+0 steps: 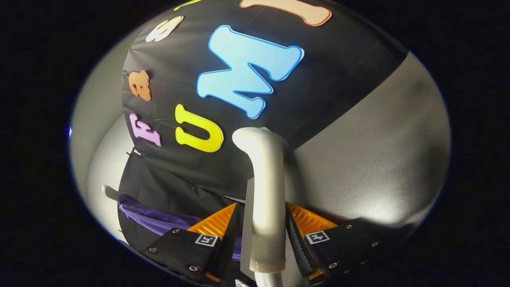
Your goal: Iron the clothes twice with a garment steamer, once on the left side and once on the right side.
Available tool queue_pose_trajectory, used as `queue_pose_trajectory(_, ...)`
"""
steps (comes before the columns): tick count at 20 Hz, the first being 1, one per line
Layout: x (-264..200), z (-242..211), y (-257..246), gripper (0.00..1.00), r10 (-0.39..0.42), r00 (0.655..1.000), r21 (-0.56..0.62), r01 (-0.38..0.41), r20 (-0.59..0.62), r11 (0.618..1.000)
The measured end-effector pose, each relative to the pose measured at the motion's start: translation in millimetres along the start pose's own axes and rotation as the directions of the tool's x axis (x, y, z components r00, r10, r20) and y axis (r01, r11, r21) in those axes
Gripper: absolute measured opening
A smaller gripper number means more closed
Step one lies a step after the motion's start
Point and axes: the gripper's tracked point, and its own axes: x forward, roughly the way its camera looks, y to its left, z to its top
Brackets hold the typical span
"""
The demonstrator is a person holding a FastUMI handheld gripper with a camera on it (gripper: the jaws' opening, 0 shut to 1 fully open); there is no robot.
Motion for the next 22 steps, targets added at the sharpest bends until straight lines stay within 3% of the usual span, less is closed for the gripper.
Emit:
queue_pose_trajectory(3, 2, 0, -6, 0.41, 0.000, 1.000, 0.050, -0.001, 0.008, 0.999)
queue_pose_trajectory(7, -8, 5, 1, 0.34, 0.009, 0.999, 0.022, -0.010, 0.050, 1.000)
queue_pose_trajectory(13, -43, 10, 28, 0.34, 0.003, 0.980, -0.116, 0.021, 0.200, 0.993)
queue_pose_trajectory(17, -64, -29, 48, 0.34, 0.019, 0.980, -0.266, 0.035, 0.199, 0.963)
queue_pose_trajectory(22, -98, -75, 77, 0.34, 0.049, 0.950, -0.348, 0.065, 0.307, 0.935)
